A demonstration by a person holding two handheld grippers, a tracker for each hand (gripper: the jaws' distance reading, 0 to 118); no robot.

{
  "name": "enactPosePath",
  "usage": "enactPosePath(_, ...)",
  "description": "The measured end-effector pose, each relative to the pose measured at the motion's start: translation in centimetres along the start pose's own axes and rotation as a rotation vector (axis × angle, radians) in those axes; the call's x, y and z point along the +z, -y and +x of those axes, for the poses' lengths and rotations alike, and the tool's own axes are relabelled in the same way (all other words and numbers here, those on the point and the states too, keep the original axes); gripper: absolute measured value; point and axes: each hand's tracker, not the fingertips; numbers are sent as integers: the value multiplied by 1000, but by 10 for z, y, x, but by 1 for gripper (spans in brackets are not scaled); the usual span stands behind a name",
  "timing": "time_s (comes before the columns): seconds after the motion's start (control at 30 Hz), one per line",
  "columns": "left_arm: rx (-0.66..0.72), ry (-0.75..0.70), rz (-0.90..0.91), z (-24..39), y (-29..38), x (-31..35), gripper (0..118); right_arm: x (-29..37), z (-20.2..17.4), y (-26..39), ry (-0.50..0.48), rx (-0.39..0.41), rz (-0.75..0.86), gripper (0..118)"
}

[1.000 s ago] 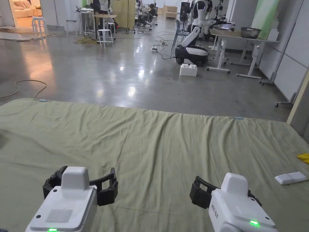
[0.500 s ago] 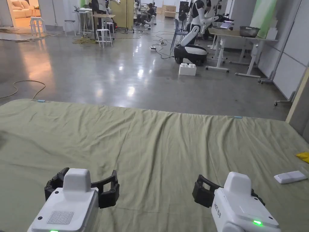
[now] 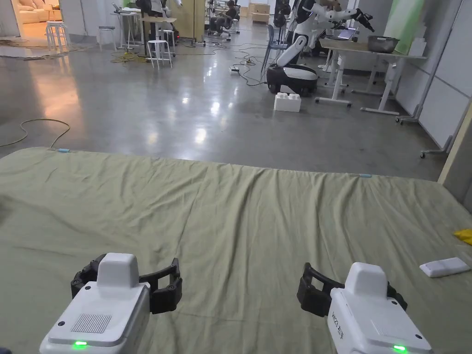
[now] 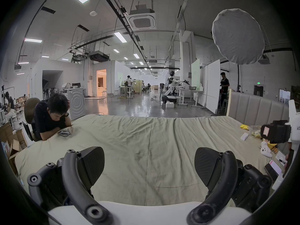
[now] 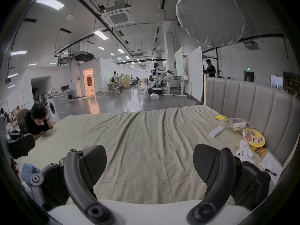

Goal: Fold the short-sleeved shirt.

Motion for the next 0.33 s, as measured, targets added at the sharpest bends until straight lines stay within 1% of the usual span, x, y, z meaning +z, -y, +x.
enactPosePath(0.03,1,6,12,-1,-1,0,111,0,0,1,-14,5,-2,110)
enactPosePath(0.1,3,10,29,-2,-3,0,111,0,-3,4,-11,20,8,112)
enactPosePath(0.2,6,10,37,-5,-7,-2,111,2,-6,6,4,43,81,113)
enactPosePath(0.33,3,-4,42,-8,-9,-3,111,1,-8,3,-6,35,90,113)
